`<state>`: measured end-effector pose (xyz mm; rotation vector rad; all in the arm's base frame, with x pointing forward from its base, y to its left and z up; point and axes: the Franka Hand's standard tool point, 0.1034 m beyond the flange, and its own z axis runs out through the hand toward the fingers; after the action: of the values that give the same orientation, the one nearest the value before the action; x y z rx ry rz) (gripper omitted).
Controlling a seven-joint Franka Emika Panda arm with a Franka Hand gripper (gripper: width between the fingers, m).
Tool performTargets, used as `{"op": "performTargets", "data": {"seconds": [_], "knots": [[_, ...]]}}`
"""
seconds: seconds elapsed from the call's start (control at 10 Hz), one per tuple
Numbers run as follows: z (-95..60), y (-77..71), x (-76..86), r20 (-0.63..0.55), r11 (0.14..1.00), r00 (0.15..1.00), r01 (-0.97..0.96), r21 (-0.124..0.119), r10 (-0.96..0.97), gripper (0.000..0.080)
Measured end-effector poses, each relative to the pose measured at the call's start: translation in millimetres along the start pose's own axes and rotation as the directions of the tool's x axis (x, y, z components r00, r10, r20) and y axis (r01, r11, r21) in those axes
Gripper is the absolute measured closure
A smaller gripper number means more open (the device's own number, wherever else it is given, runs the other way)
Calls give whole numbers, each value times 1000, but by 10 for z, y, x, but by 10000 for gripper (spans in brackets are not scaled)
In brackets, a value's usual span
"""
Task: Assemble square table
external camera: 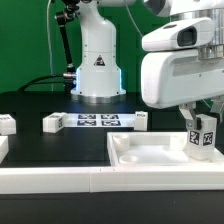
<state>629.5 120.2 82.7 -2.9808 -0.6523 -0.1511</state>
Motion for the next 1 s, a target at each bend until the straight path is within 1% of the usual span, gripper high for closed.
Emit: {"op": "performTargets", "data": {"seconds": [0.1,0.2,0.3,0.5,0.6,0.7,0.9,1.0], "knots": [[1,4,-1,-1,1000,1000,-29,3,29,508],[3,19,-7,-3,990,990,-138,9,138,508],[4,26,-8,-9,975,975,-222,8,222,508],[5,53,-15,-19,896,896,-444,17,445,508],[5,66,-18,-17,834,834,-551,20,551,508],[7,68,-20,-18,781,781,-624,16,624,508],[11,80,-20,-26,584,584,-812,6,812,508],[11,87,-22,-30,497,497,-868,4,867,508]]}}
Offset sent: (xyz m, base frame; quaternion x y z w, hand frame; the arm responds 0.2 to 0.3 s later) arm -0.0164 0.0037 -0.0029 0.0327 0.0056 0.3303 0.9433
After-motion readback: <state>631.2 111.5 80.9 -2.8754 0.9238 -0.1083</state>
